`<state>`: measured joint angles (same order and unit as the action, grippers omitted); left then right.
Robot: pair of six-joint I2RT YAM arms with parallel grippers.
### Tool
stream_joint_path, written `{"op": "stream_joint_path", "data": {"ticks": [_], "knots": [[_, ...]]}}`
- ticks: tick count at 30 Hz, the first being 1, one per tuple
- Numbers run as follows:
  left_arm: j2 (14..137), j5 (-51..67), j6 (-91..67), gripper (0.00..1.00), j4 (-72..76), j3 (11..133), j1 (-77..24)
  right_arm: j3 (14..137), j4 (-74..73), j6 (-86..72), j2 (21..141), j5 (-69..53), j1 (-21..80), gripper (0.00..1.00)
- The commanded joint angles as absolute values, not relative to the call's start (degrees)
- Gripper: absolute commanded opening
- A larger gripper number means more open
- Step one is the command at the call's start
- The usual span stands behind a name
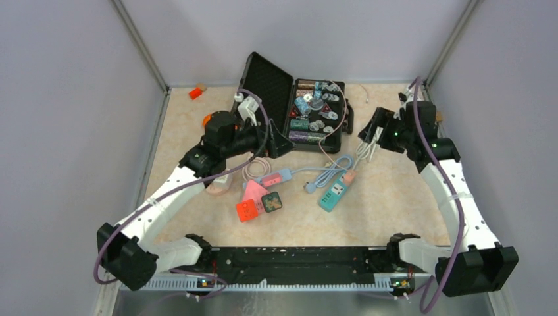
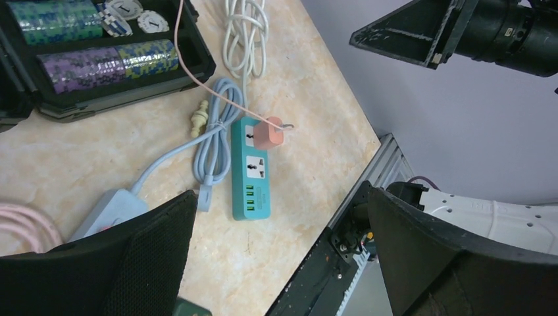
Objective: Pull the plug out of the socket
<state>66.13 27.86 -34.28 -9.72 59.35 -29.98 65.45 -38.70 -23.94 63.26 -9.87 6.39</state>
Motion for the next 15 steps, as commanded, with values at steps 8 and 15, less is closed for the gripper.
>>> {"op": "stream_joint_path", "data": {"ticks": [8, 15], "knots": [[69.5, 24.8, -32.2, 0.99, 2.7, 54.5, -34.4, 56.6, -37.6, -30.3, 63.4, 9.0, 23.2, 0.81], [71.7, 26.6, -30.8, 0.99, 6.2, 53.1, -34.4, 52.7, -37.9, -29.0, 64.9, 13.0, 29.4, 0.95]]}}
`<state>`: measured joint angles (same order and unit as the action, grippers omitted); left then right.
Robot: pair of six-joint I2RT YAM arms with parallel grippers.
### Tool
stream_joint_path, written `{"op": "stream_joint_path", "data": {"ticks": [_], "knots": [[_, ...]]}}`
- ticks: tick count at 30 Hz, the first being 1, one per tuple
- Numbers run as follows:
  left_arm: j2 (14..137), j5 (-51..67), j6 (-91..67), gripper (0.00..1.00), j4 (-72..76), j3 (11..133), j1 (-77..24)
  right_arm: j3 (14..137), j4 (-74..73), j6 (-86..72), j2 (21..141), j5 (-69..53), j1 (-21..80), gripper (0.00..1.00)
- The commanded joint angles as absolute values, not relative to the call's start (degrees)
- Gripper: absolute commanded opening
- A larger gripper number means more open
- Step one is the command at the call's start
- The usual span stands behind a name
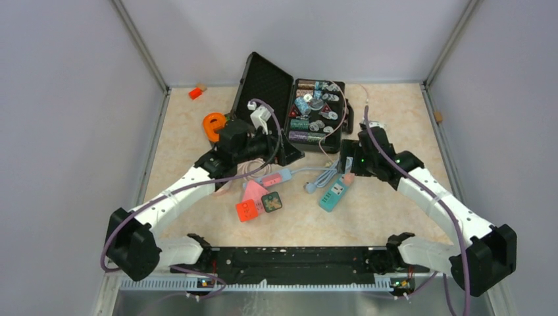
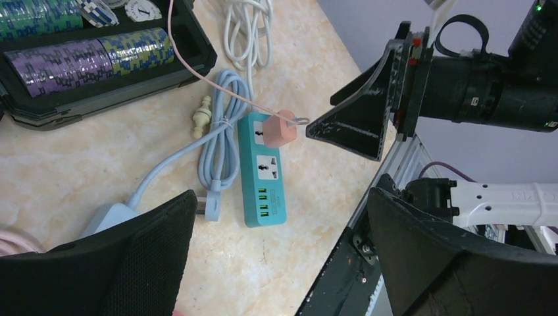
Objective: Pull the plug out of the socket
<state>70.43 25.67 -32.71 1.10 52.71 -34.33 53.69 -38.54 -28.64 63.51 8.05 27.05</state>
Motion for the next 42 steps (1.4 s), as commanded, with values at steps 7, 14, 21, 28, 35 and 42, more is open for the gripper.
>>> {"op": "stream_joint_path", "data": {"ticks": [7, 14, 21, 28, 35, 42], "knots": [[75.8, 26.1, -33.6, 0.99, 3.6, 54.6, -34.6, 51.6, -36.5, -32.1, 69.2, 17.5, 29.6, 0.88], [81.6, 26.2, -36.9, 0.89, 5.7, 56.0, -37.3, 52.2, -36.0, -36.3, 75.2, 21.3, 29.6, 0.73], [88.2, 25.6, -37.0, 0.83, 5.7, 60.3, -41.5, 50.0, -32.5, -39.1, 75.9, 20.8, 29.5, 0.71], [95.0, 24.1, -36.4, 0.75, 5.1, 64.8, -45.7, 49.7, -32.7, -39.2, 78.2, 21.7, 29.5, 0.53], [98.7, 21.7, -38.0, 0.69, 5.8, 65.6, -48.2, 50.0, -32.0, -35.1, 77.6, 22.4, 29.5, 0.41], [104.1, 24.1, -38.3, 0.64, 6.8, 68.1, -49.3, 50.6, -30.1, -29.9, 77.5, 20.5, 27.7, 0.42]]}}
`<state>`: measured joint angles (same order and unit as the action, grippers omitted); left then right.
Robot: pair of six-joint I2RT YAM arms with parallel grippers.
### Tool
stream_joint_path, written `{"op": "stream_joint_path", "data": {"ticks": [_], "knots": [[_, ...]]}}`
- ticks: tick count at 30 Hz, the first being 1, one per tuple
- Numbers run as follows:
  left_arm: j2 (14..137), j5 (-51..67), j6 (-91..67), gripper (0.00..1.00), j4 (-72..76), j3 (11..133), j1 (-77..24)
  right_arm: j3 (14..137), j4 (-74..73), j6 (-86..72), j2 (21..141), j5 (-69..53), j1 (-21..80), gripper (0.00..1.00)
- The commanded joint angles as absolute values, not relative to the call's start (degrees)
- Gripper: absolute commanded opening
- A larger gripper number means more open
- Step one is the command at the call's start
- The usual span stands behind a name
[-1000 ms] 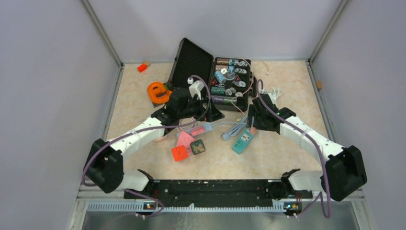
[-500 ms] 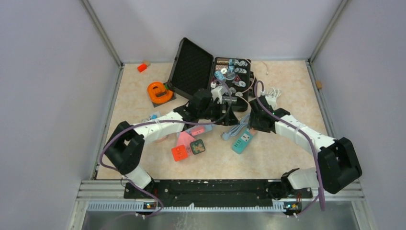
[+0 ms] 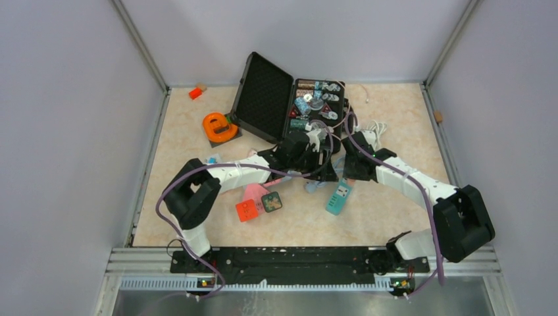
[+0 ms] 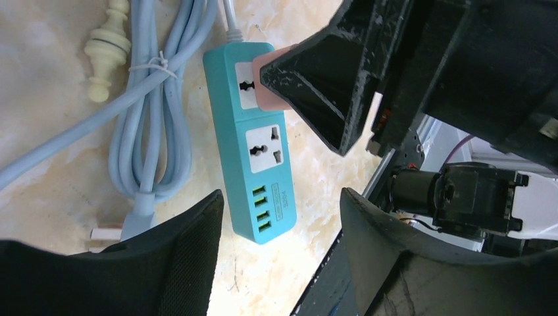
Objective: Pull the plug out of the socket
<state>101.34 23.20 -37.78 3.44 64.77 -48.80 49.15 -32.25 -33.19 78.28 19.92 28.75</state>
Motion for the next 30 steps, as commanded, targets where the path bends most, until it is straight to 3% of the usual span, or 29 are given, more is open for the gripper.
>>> {"op": "stream_joint_path", "data": {"ticks": [1, 3, 7, 22, 30], "knots": [[104.7, 24.1, -38.5, 0.63, 6.8, 68.3, -49.4, 50.8, -30.3, -30.3, 77.5, 20.1, 27.5, 0.47], [105.6, 24.0, -38.7, 0.61, 7.0, 68.5, -49.8, 50.9, -30.8, -31.4, 77.5, 19.6, 27.5, 0.62], [107.4, 24.2, -38.3, 0.58, 7.0, 69.3, -50.5, 51.2, -32.3, -34.0, 78.0, 18.2, 27.5, 0.67], [113.4, 10.5, -29.9, 0.53, -3.4, 75.1, -56.2, 49.0, -31.3, -35.5, 76.9, 16.6, 27.4, 0.34], [113.5, 7.5, -32.3, 0.47, 1.6, 68.3, -56.9, 49.0, -31.6, -36.1, 76.9, 17.6, 27.4, 0.06]]}}
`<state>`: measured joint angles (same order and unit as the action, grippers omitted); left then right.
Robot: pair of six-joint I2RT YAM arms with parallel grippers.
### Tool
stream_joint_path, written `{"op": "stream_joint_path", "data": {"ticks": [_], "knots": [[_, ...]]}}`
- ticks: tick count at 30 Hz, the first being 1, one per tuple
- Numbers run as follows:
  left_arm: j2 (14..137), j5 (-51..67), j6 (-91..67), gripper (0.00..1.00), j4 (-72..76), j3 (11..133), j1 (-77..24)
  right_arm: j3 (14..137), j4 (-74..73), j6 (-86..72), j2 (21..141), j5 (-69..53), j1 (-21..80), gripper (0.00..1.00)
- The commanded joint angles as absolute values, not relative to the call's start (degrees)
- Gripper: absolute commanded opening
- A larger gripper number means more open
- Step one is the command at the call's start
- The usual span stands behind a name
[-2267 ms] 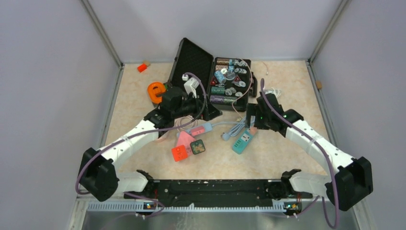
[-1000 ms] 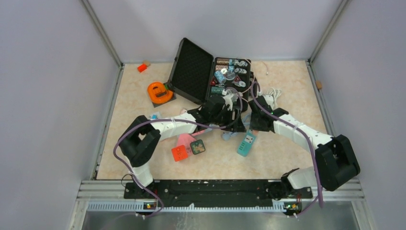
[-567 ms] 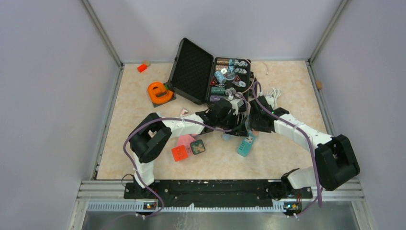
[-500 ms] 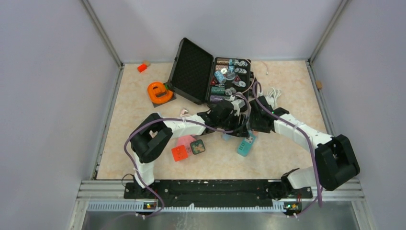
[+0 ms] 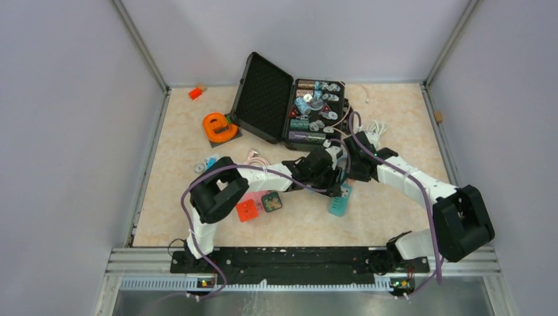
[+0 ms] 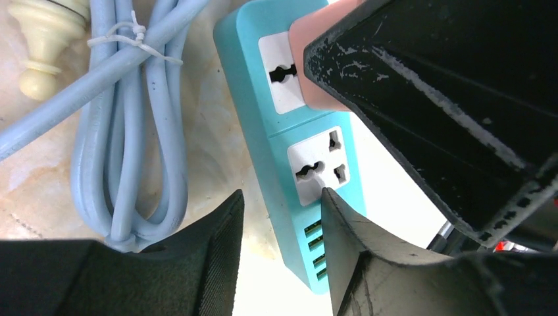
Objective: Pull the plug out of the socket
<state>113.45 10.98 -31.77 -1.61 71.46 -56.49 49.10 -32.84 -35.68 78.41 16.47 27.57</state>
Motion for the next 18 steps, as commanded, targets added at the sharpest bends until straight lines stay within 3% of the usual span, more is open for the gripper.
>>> {"op": "stream_joint_path", "data": {"ticks": [1, 18], "knots": [[113.5, 6.9, -32.7, 0.46, 2.0, 67.6, -57.0, 49.1, -31.7, -36.2, 76.8, 17.5, 27.4, 0.03], [114.8, 3.1, -36.1, 0.36, 1.6, 65.0, -57.6, 55.5, -35.1, -36.1, 71.3, 19.3, 27.4, 0.0]]}}
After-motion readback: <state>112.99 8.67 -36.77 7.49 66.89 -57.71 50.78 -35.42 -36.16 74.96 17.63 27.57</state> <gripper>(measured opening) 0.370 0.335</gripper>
